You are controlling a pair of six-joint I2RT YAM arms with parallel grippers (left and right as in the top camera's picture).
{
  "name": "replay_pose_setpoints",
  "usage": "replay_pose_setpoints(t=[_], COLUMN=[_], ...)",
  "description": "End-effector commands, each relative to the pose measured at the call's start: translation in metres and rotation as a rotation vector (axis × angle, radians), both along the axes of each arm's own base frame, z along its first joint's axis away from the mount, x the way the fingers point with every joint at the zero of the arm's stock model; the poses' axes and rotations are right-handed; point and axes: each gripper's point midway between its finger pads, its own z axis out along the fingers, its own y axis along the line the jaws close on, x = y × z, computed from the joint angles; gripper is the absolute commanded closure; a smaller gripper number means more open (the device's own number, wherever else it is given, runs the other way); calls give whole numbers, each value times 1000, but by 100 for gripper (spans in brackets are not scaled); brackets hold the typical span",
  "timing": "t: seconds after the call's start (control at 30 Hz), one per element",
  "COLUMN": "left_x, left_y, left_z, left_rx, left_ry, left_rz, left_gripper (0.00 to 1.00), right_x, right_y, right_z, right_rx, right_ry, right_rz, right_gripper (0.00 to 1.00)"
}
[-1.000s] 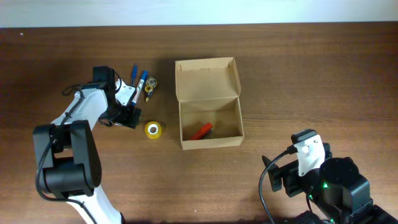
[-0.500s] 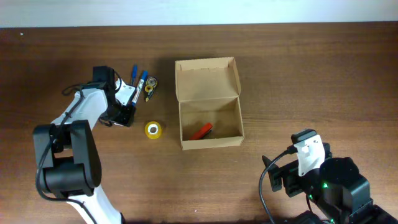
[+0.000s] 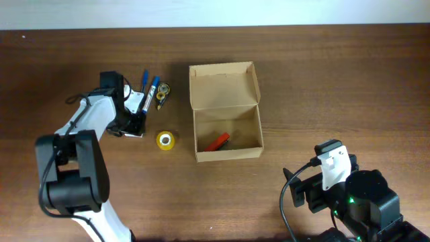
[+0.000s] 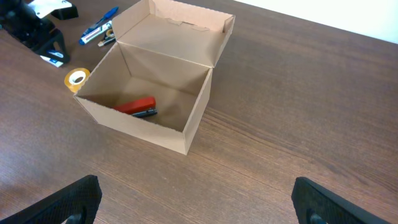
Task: Pack container
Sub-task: 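Carry the staples box into the cardboard box with the left gripper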
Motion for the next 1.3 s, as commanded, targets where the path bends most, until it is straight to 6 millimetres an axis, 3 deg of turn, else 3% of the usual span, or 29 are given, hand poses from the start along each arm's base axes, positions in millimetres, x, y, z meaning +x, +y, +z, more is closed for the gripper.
replay_pose_setpoints(t=[0.0,0.17,0.3,0.43,0.67,0.83,0.97,1.1,1.27], left_x=[19,29,24,16,4,-2,-5,-9,-25], left_y=[-10,-31,-61,-101,-184,-224,-254,-291,-314], left_z=[46,111,161,185,195,198,182,153,120], left_rx=[-37,-37,-84,-143,-198,-268,-295,-336,-317], left_ry=[-124,-292,-411,-461,-509,-526,-498,-440,-358], left_rz=[27,5,19,19,-11,52,24,-16,-33], left_gripper=[50,50,50,50,50,50,50,50,50], right_x=[-1,-1,-1,-1,-1,-1,-1,-1,-1], right_y=[0,0,0,0,0,0,0,0,0], right_z=[2,2,2,2,2,2,2,2,2], right_rx=[5,5,5,5,5,5,5,5,5], right_ry=[-11,-11,-11,-11,-11,-11,-11,-11,-11], right_rz=[2,2,2,2,2,2,2,2,2], right_gripper=[1,1,1,1,1,1,1,1,1])
